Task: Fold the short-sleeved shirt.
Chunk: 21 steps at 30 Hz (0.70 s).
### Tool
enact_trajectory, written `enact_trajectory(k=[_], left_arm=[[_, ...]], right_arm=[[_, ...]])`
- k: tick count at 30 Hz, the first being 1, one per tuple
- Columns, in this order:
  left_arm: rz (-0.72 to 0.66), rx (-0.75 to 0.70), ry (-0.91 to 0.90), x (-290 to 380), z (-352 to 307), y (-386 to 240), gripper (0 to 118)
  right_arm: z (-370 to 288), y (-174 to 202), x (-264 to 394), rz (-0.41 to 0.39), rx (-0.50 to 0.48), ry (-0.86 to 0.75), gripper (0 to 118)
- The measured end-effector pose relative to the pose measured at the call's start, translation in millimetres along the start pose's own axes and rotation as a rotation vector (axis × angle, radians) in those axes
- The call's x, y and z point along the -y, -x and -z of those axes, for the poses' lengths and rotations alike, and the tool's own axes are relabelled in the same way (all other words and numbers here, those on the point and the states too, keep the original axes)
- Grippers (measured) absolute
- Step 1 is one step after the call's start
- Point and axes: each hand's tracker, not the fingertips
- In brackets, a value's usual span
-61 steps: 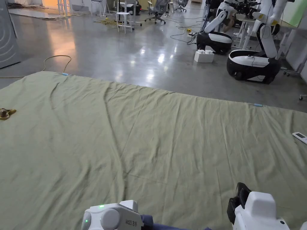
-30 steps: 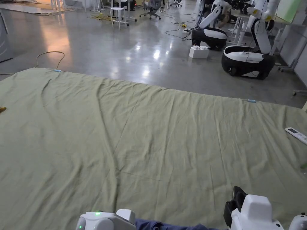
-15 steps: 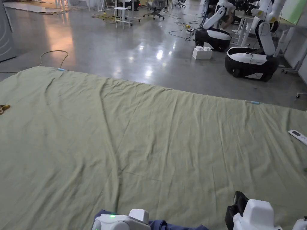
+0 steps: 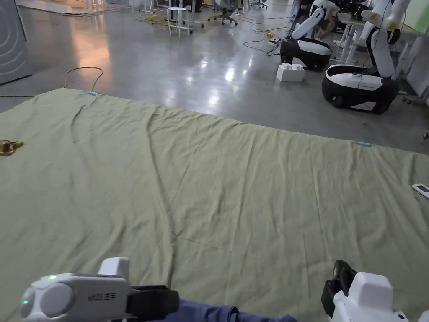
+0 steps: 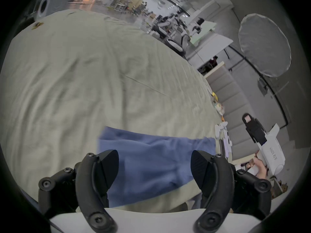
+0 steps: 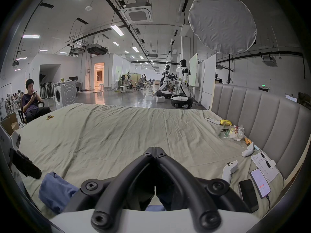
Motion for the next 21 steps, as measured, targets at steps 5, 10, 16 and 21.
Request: enact_trajectory(k=[5, 10, 16, 21], left_arm=[[-0.166, 0.093, 0.084, 12.7, 4.6, 63.5, 91], [-0.238, 0.239, 0.145, 29.2, 29.8, 94.5, 91], [-0.306, 0.363, 0.139, 34.9, 63.2, 104.1, 73], [-0.249, 0.240, 0.133, 56.5, 59.3, 59.2, 21]], right_arm=[[1.7, -0.6, -2.8, 0.018, 0.001, 0.002, 0], [2.3, -0.1, -3.6, 0.024, -0.001, 0.007, 1], [0.2, 2.3, -4.1, 0.018, -0.004, 0.008, 0], [-2.9, 1.6, -3.6, 0.021, 0.000, 0.013, 0]])
